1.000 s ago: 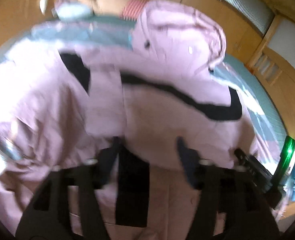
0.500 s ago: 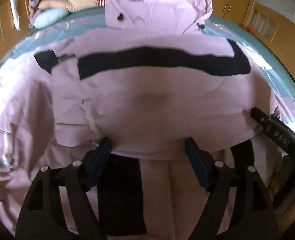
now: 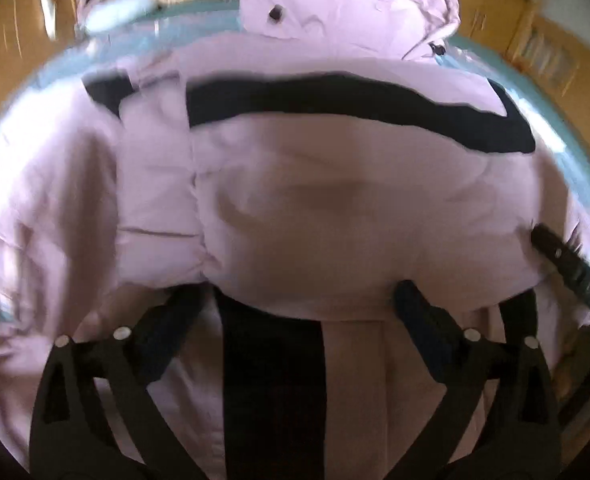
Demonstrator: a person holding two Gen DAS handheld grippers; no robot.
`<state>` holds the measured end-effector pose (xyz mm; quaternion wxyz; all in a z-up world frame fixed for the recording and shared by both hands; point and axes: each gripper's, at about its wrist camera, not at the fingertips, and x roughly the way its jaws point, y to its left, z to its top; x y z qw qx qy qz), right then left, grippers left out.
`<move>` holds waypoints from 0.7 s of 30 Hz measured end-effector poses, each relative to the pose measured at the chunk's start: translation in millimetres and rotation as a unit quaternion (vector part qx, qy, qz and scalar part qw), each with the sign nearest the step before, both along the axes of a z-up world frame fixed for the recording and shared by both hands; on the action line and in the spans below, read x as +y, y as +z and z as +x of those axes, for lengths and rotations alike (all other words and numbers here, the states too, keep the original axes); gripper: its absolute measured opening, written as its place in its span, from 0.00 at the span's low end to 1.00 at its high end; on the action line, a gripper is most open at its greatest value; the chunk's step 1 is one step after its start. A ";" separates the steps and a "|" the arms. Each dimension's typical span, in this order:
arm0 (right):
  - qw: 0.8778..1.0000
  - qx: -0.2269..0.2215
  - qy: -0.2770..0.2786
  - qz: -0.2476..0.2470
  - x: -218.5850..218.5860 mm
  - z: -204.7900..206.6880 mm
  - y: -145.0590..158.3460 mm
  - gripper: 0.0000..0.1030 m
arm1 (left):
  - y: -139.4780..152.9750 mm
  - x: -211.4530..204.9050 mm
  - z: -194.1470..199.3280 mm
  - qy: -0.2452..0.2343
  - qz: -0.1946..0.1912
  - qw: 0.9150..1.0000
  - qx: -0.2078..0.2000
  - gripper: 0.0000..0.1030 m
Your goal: Fold large clothes
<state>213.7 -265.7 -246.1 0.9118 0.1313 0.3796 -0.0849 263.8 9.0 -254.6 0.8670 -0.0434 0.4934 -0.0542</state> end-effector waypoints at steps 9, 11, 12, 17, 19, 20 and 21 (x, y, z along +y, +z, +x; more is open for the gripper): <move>1.000 -0.004 0.001 0.010 -1.3 0.3 -0.3 0.99 | 24.6 1.7 -13.7 0.007 -0.034 0.998 -0.053 0.98; 1.000 -0.005 0.001 0.011 -1.1 0.1 -0.2 0.99 | 29.2 5.0 -14.5 0.005 -0.059 0.996 -0.064 0.98; 1.000 -0.004 0.000 0.011 -1.0 -0.7 -0.5 0.99 | 25.6 4.1 -10.9 0.005 -0.058 0.997 -0.054 0.98; 1.000 -0.005 0.000 0.012 -0.5 -1.0 0.0 0.99 | 1.9 -9.4 0.2 -0.010 -0.010 1.000 -0.009 0.98; 1.000 -0.005 0.000 0.012 -0.7 -1.0 -0.1 0.99 | 1.3 -11.6 2.3 -0.013 0.003 1.000 -0.008 0.98; 1.000 -0.005 0.000 0.012 -0.7 -0.8 0.1 0.99 | 1.1 -11.5 2.6 -0.013 0.002 1.000 -0.009 0.98; 1.000 -0.005 0.000 0.012 -0.7 -1.0 -0.1 0.99 | 1.5 -10.5 3.5 -0.013 -0.001 1.000 -0.009 0.98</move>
